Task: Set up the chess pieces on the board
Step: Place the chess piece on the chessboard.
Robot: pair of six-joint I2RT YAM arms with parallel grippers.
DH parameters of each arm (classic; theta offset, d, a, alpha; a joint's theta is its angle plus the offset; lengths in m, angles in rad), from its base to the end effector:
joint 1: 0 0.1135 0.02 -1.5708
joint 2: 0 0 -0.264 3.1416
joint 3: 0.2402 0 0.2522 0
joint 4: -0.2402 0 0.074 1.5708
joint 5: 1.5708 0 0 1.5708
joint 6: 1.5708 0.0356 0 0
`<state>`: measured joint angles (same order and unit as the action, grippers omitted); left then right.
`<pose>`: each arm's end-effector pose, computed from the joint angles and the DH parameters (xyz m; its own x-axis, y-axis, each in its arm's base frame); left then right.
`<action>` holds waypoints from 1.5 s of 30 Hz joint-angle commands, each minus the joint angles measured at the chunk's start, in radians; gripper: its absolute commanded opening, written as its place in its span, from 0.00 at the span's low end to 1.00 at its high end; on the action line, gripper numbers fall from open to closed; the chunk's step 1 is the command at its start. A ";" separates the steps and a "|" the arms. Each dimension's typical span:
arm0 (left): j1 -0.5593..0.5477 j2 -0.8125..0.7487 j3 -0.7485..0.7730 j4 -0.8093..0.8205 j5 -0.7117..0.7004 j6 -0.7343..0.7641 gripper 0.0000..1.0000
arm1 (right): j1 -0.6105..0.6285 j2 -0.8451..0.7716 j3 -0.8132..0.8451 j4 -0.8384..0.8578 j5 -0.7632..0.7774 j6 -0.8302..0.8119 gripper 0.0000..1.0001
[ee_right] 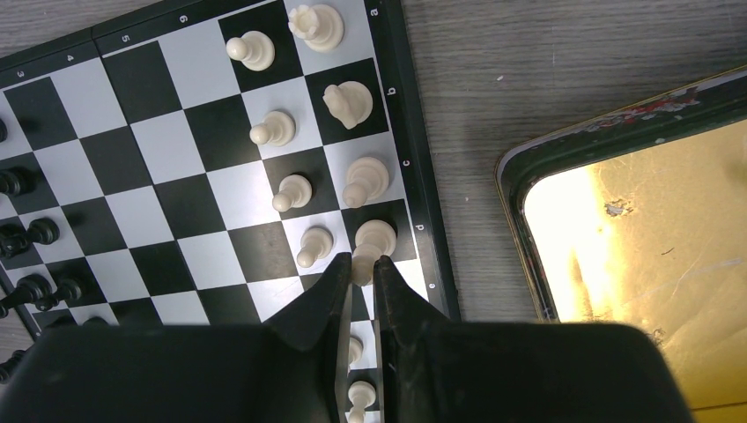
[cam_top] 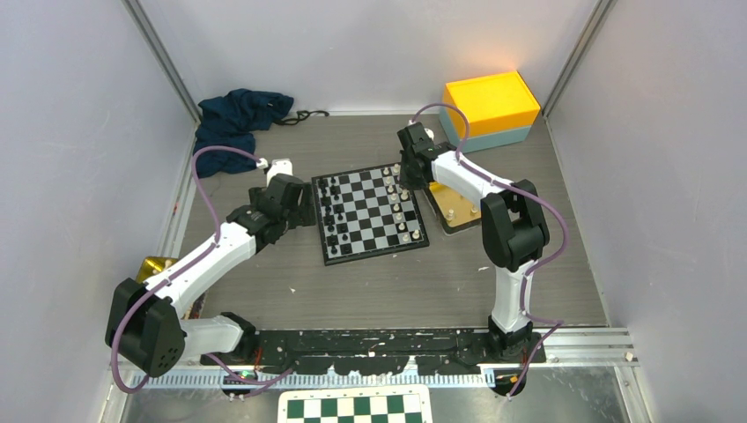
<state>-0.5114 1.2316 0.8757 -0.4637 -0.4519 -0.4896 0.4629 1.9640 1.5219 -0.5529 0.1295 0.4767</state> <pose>0.2300 -0.1113 0.2559 -0.6473 -0.1219 -0.7524 -0.1405 0.9893 -0.0393 0.3848 0.1869 0.2151 -0.8411 0.0888 -0.5335 0.0068 0.9881 0.1536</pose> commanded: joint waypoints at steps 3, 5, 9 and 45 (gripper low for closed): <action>-0.007 -0.024 -0.005 0.035 -0.008 0.001 1.00 | 0.008 0.005 0.008 0.021 -0.008 -0.008 0.09; -0.007 -0.025 -0.006 0.036 -0.009 0.001 1.00 | 0.008 0.004 0.008 0.019 -0.008 -0.008 0.13; -0.007 -0.026 -0.007 0.035 -0.008 0.000 1.00 | 0.007 0.002 0.007 0.019 -0.008 -0.009 0.19; -0.007 -0.038 -0.014 0.033 -0.003 -0.009 1.00 | 0.014 -0.110 -0.001 -0.012 0.050 -0.044 0.32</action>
<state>-0.5156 1.2251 0.8604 -0.4618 -0.4515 -0.4908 0.4706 1.9526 1.5051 -0.5644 0.1528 0.4465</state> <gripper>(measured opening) 0.996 0.323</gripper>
